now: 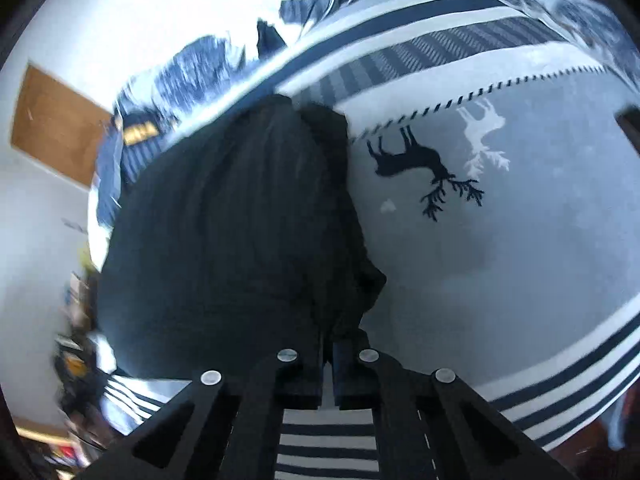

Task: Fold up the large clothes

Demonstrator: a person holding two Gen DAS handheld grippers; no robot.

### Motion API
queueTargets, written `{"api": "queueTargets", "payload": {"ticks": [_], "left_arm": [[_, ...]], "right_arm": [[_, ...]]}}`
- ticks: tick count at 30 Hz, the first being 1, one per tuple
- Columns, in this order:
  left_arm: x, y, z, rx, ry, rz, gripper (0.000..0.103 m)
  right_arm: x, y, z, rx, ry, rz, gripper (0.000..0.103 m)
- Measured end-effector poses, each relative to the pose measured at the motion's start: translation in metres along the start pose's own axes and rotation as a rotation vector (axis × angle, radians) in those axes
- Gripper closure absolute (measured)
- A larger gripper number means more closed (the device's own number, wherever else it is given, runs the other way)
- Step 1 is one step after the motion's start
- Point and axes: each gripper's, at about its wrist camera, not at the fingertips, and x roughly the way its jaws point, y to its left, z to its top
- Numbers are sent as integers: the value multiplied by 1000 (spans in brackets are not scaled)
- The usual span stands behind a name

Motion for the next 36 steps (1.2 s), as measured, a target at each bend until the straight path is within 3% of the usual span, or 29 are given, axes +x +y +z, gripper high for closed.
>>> {"api": "queueTargets", "payload": {"ticks": [4, 6, 7, 8, 9, 10, 13, 15, 19, 22, 24, 26, 30, 34, 36], "left_arm": [[-26, 7, 3, -18, -71, -17, 95], [-49, 2, 6, 8, -168, 22, 77], [-55, -2, 8, 24, -195, 37, 54], [-65, -12, 10, 50, -229, 45, 40], [-74, -23, 10, 76, -265, 32, 39], [-77, -28, 18, 97, -285, 21, 38], [-83, -82, 20, 201, -299, -26, 27], [-70, -125, 22, 287, -292, -4, 26], [-29, -192, 31, 410, -250, 23, 26], [7, -219, 46, 502, -257, 95, 26], [26, -219, 58, 515, -290, 166, 26], [39, -210, 71, 511, -286, 182, 26], [62, -184, 103, 415, -238, 161, 24], [78, -162, 123, 332, -216, 123, 23], [85, -158, 128, 321, -224, 127, 20]], "right_arm": [[-24, -5, -7, 0, -50, 0, 93], [-48, -3, -7, -13, -108, -38, 83], [-59, 2, -5, -26, -139, -36, 68], [-70, 8, 2, -40, -170, -29, 38], [-79, 16, 9, -54, -205, -12, 23], [-85, 25, 14, -75, -228, 11, 18], [-87, 73, 41, -159, -237, 109, 18], [-80, 106, 51, -219, -240, 127, 18], [-23, 181, 78, -325, -150, 199, 18], [28, 203, 100, -357, -104, 107, 18], [55, 199, 111, -366, -80, 61, 18], [72, 183, 126, -345, -73, 16, 18], [89, 140, 155, -260, -52, -11, 20], [105, 93, 182, -180, -50, -110, 21], [113, 73, 186, -113, -25, -83, 21]]}}
